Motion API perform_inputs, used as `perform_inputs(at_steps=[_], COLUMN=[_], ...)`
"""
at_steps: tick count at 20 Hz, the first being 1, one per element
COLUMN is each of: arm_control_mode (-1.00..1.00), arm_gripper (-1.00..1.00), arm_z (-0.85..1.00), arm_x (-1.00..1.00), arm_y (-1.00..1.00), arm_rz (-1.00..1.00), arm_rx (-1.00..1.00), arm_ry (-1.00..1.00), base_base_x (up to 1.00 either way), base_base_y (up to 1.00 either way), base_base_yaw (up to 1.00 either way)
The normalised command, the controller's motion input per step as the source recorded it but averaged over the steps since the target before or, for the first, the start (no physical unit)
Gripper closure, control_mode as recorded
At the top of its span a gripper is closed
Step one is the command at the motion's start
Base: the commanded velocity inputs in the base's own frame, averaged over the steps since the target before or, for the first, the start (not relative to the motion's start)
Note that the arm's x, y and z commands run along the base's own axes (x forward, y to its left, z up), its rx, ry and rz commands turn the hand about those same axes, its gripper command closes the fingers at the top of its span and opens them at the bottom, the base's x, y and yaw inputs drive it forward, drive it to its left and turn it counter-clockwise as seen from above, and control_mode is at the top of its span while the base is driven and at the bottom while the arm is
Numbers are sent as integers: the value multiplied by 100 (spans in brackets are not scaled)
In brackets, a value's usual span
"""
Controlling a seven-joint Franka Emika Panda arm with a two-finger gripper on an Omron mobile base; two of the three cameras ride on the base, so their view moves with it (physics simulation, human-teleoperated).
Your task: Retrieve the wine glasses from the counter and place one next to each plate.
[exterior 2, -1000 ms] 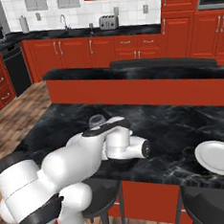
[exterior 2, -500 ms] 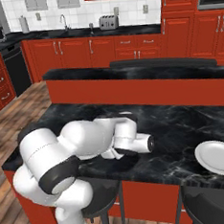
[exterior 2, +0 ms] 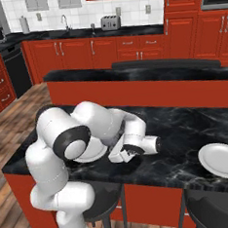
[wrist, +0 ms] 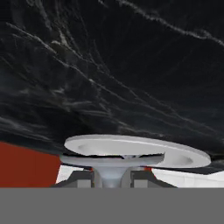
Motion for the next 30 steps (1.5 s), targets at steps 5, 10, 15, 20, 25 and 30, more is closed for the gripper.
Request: perform_inputs(at_steps=[5, 10, 15, 20, 25, 30], arm_control_mode=[-100, -100, -100, -100, -100, -100], arm_gripper=[100, 100, 100, -100, -100, -100], arm_z=[-31, -36, -23, -23, -10, 0], arm_x=[35, 34, 32, 25, 4, -22], arm_y=[-1, -13, -12, -6, -25, -21], arm_rz=[0, 0, 0, 0, 0, 0], arm_rx=[0, 0, 0, 0, 0, 0], arm_ry=[0, 0, 0, 0, -1, -2], base_base_x=[0, 0, 0, 0, 0, 0], base_base_y=[0, 0, 0, 0, 0, 0], base_base_yaw=[0, 0, 0, 0, 0, 0])
